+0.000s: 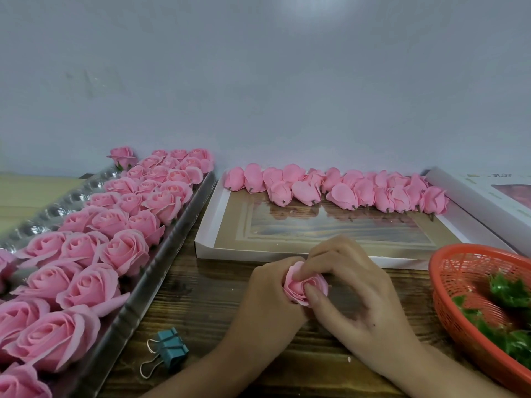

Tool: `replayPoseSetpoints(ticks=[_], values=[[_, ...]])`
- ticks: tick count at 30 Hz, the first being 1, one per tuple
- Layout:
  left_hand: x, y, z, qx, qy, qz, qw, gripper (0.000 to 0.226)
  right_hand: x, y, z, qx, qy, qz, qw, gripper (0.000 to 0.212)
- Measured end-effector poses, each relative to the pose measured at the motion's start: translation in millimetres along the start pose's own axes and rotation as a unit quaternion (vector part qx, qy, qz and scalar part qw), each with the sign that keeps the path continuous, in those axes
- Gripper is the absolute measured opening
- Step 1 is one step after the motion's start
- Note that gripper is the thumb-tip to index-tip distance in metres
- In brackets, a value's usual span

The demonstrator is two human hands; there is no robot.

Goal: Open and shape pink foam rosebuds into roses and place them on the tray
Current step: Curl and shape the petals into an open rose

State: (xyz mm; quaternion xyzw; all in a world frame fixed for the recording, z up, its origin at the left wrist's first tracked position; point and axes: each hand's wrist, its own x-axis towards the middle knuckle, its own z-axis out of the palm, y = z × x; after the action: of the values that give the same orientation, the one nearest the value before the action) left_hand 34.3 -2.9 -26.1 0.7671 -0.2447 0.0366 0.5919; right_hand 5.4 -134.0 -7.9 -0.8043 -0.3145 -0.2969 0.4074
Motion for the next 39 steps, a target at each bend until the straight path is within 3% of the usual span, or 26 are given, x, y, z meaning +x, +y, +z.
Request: replayPoseSetpoints(ticks=[2, 5, 9, 16, 24, 30, 33, 39], values=[[2.2, -5.4, 4.0, 0.005, -0.002, -0.056, 0.998, 0.036, 0.0, -0.6, -0.3, 0.004, -0.008, 0.0, 1.0, 0.008], [-2.8, -1.0, -1.4, 0.024, 0.016, -0.052, 0.998, 0.044, 0.1, -1.1, 0.0, 0.001, -0.022, -0.003, 1.0, 0.008], [-9.7, 8.4, -9.5, 0.03, 0.006, -0.01, 0.999, 0.038, -0.5, -0.6, 1.2, -0.007, -0.028, -0.009, 1.0, 0.009], [-9.5, 11.2, -8.6, 0.035, 0.011, -0.021, 0.999, 0.046, 0.1, -0.4, 1.6, -0.005, -0.03, -0.01, 0.999, 0.009], [-8.2, 10.2, -8.8, 0.036, 0.008, -0.035, 0.999, 0.03, 0.2, 0.7, 1.1, 0.007, -0.038, -0.021, 0.999, 0.013], [-2.2, -0.2, -5.7, 0.02, -0.008, -0.034, 0.999, 0.039, -0.4, 4.9, 1.3, 0.007, -0.048, -0.016, 0.999, 0.012], [6.3, -8.8, 0.6, 0.024, -0.022, -0.056, 0.998, 0.031, -0.7, 6.0, 1.2, 0.011, -0.052, -0.02, 0.998, 0.015], [8.5, -22.1, 3.1, 0.011, 0.0, -0.12, 0.993, 0.04, 0.9, 7.0, 1.0, -0.001, -0.061, -0.026, 0.998, 0.01]])
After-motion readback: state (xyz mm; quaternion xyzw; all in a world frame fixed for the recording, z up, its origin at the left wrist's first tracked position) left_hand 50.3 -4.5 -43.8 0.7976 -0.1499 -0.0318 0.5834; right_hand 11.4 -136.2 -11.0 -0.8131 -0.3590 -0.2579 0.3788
